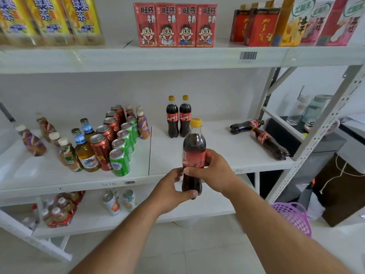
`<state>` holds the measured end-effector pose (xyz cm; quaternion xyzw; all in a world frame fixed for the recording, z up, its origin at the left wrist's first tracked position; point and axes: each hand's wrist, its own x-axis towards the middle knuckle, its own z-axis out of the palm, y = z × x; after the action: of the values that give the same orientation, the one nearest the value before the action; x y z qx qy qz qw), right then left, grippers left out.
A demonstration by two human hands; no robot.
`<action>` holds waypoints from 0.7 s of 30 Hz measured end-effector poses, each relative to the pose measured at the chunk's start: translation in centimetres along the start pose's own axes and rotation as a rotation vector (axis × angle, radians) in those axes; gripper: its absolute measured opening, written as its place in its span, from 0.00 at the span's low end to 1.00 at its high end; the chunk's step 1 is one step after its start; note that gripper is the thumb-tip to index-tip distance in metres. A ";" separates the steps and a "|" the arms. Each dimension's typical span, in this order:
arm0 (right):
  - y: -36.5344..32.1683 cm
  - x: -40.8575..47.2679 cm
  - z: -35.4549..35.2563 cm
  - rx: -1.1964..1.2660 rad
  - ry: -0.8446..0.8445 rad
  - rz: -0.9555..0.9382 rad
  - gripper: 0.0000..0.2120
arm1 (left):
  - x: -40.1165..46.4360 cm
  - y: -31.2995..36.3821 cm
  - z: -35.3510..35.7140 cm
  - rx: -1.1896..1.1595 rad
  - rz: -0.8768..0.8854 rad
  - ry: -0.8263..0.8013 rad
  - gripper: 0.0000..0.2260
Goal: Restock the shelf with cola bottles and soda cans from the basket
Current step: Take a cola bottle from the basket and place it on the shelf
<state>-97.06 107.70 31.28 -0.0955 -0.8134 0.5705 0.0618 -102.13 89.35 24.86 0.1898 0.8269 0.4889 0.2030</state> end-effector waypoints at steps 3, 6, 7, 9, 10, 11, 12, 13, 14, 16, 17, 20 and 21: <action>0.4 3.2 0.3 0.008 0.006 0.017 0.28 | 3.0 -0.4 -0.8 0.014 -0.023 -0.014 0.43; 0.9 6.0 0.3 0.015 -0.001 0.025 0.26 | 5.5 -0.9 -1.4 0.014 -0.054 -0.008 0.42; 1.0 6.9 0.2 0.018 -0.003 0.024 0.25 | 6.3 -0.9 -1.5 0.012 -0.063 -0.003 0.41; 1.2 8.6 0.1 0.017 -0.015 0.025 0.25 | 7.8 -0.8 -1.7 0.019 -0.078 0.004 0.42; 1.4 9.5 0.0 0.015 -0.022 0.026 0.25 | 8.5 -0.7 -1.8 0.025 -0.083 0.007 0.43; 1.5 10.4 -0.2 0.013 -0.031 0.025 0.25 | 9.3 -0.6 -1.9 0.027 -0.085 0.013 0.44; 1.7 11.3 -0.4 0.010 -0.042 0.025 0.25 | 10.1 -0.5 -2.0 0.025 -0.089 0.023 0.45; 1.9 12.1 -0.6 0.004 -0.054 0.025 0.25 | 10.9 -0.5 -2.1 0.021 -0.097 0.036 0.47; 2.2 13.0 -0.8 -0.001 -0.064 0.026 0.26 | 11.6 -0.4 -2.1 0.019 -0.108 0.053 0.48; 2.9 14.7 -1.2 -0.008 -0.080 0.028 0.26 | 13.1 -0.2 -2.1 0.025 -0.129 0.085 0.49; 3.2 15.6 -1.4 -0.010 -0.089 0.028 0.26 | 13.9 -0.1 -2.1 0.033 -0.135 0.098 0.49; 4.2 18.1 -1.3 -0.009 -0.123 0.019 0.26 | 16.0 -0.3 -2.0 0.059 -0.145 0.126 0.49; 4.5 18.8 -1.2 -0.008 -0.135 0.021 0.27 | 16.5 -0.5 -2.0 0.068 -0.149 0.133 0.49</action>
<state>-114.71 114.57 27.31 -0.0655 -0.8169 0.5731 0.0002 -117.18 96.15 22.84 0.1016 0.8664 0.4557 0.1770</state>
